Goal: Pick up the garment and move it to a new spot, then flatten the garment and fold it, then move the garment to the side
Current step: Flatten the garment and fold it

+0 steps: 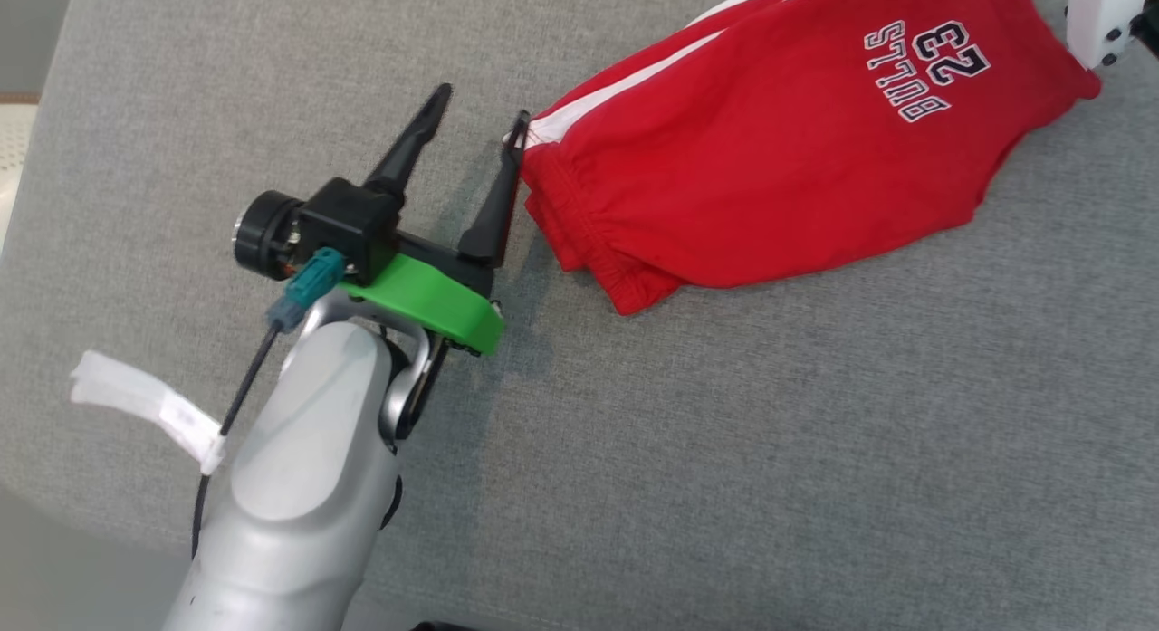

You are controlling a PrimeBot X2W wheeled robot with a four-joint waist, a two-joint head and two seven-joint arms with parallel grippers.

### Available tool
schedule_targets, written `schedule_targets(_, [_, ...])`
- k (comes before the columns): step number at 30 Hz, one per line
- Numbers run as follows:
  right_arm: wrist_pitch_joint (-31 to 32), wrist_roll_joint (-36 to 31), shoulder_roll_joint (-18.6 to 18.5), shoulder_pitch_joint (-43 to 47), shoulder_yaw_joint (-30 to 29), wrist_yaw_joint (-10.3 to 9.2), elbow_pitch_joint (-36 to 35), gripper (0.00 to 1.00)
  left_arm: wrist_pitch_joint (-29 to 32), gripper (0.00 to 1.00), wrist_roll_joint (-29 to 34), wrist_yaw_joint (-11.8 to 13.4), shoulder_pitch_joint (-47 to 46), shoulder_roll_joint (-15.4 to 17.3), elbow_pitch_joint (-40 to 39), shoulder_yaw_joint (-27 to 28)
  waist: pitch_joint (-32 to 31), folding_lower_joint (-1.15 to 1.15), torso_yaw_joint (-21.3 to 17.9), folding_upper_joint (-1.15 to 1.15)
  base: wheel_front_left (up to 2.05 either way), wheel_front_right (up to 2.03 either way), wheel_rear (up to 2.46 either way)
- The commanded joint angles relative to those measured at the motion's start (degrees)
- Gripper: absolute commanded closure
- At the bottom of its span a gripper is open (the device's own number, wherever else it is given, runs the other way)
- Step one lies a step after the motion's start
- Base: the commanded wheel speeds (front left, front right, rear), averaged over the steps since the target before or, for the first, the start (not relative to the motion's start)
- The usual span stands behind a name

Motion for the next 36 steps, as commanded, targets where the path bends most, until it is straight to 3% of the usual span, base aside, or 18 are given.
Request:
schedule_targets(1, [-2.13,1.01,0.67,1.62,-0.37,-0.10,0.59,0.00,-0.01,0.00,0.91,0.08,1.38,0.32,-0.59,1.28,-2.23,-0.01,-1.65,0.00,0.00,0.00,0.00])
schedule_targets(4, [-7.09,2.64,2.18,4.50,-1.72,-0.10,1.37,0.00,-0.01,0.00,1.81,0.08,3.61,0.25,-2.45,4.06,-4.93,-0.01,-3.21,0.00,0.00,0.00,0.00])
schedule_targets(9, [-9.72,3.55,3.83,10.09,-5.47,-0.10,-0.94,0.00,-0.01,0.00,2.09,0.12,8.15,-0.19,-5.79,8.61,-9.19,-0.01,-6.01,0.00,0.00,0.00,0.00])
schedule_targets(16, [-9.74,-2.57,7.05,25.97,-27.29,-0.09,-13.36,0.00,-0.01,0.00,2.00,0.32,15.10,-0.65,-9.67,14.26,-14.11,-0.01,-10.74,0.00,0.00,0.00,0.00])
schedule_targets(23, [-9.76,-14.74,14.38,46.79,-48.29,-0.09,-24.56,0.00,0.00,0.00,3.26,0.19,20.30,-0.86,-11.29,17.27,-17.56,-0.01,-14.56,0.00,0.00,0.00,0.00])
schedule_targets(29, [-9.75,-22.89,21.49,59.98,-58.44,-0.09,-31.86,0.00,-0.01,0.00,2.62,0.08,25.07,-0.99,-12.95,18.74,-19.66,-0.01,-17.23,0.00,0.00,0.00,0.00])
schedule_targets(33, [-9.76,-27.30,24.31,66.39,-62.82,-0.09,-34.96,0.00,-0.01,0.00,3.57,0.04,27.92,-1.01,-13.93,17.38,-20.49,-0.01,-17.74,0.00,0.00,0.00,0.00])
schedule_targets(36, [-9.77,-27.60,27.19,70.07,-67.09,-0.06,-36.77,0.00,-0.01,0.00,3.84,0.03,29.45,-0.96,-14.54,15.75,-20.83,-0.01,-17.81,0.00,0.00,0.00,0.00])
